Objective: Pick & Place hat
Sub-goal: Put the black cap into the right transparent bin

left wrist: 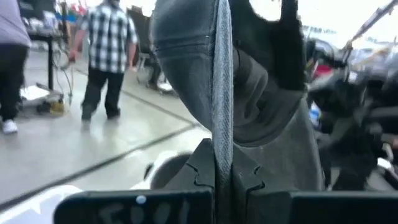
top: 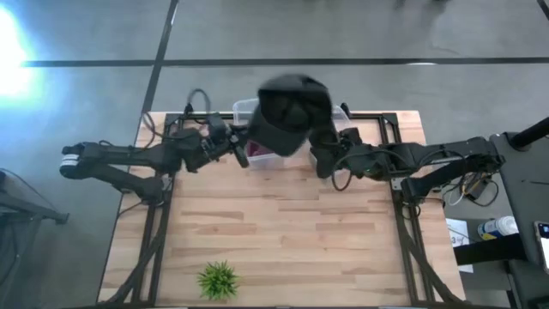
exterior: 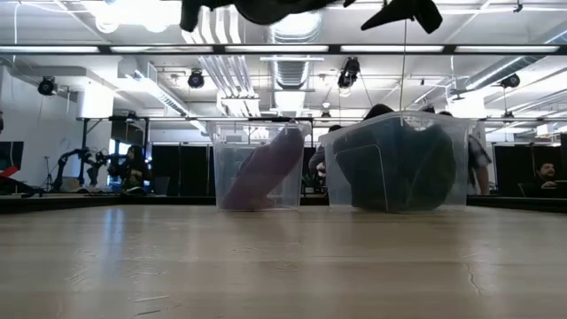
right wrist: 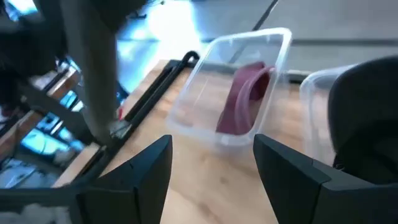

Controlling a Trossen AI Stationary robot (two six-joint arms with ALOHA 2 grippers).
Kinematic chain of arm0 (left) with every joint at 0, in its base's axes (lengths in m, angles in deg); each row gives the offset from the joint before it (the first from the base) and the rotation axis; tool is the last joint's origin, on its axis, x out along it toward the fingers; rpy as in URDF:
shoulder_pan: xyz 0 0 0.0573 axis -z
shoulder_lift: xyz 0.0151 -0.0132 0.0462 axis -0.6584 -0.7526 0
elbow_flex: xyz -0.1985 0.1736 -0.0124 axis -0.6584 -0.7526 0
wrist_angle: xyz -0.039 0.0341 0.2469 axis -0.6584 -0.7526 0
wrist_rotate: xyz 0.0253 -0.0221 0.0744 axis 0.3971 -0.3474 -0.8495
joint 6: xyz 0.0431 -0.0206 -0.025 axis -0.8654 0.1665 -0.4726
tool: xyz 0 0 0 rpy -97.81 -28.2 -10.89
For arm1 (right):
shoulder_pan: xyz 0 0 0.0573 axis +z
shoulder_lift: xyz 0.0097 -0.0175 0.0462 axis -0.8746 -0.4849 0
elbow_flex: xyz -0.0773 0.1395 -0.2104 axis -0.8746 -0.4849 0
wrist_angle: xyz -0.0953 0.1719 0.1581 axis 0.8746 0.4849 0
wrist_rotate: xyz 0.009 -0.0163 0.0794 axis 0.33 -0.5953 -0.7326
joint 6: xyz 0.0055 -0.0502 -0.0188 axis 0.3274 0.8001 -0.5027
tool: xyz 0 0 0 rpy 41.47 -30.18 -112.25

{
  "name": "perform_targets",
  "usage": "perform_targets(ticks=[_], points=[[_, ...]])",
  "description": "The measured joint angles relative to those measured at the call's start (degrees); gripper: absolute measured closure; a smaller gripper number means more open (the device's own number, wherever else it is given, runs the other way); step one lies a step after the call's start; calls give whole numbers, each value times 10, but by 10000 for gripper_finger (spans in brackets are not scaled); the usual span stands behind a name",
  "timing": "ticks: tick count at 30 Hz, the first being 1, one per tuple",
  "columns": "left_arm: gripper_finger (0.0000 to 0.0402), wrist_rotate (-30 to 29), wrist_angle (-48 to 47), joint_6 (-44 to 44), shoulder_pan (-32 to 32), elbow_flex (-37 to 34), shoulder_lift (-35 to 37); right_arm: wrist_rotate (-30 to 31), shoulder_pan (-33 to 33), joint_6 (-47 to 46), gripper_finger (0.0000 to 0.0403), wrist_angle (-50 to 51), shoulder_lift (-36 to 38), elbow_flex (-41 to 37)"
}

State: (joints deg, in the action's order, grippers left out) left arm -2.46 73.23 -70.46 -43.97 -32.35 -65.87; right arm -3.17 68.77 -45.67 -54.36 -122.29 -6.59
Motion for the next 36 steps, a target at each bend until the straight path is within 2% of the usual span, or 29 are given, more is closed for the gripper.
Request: perform_targets(ticks=[2, 13, 16, 19, 23, 26, 29, 32, 36], points=[[395, 14, -1, 8, 2, 7, -19, 15, 1, 10, 181, -14, -6, 0], [395, 47, 27, 5, 4, 56, -85, 14, 1, 17, 181, -40, -8, -1], [394, 46, 27, -16, 4, 61, -94, 13, 2, 21, 181, -29, -6, 1], [394, 11, 20, -73, 1, 62, -87, 10, 5, -3, 182, 22, 3, 1], [395, -6, -10, -94, -21, 62, -63, -14, 6, -42, 217, 91, 23, 1], [395, -9, -32, -84, -35, 60, -56, -26, 10, -44, 261, 92, 38, -2], [395, -3, -35, -73, -39, 58, -60, -30, 10, -45, 278, 73, 48, -2], [395, -2, -31, -67, -39, 58, -72, -30, 7, -31, 263, 40, 46, -3], [395, 15, -6, -45, -39, 58, -95, -33, -1, -32, 211, 24, 35, -4]])
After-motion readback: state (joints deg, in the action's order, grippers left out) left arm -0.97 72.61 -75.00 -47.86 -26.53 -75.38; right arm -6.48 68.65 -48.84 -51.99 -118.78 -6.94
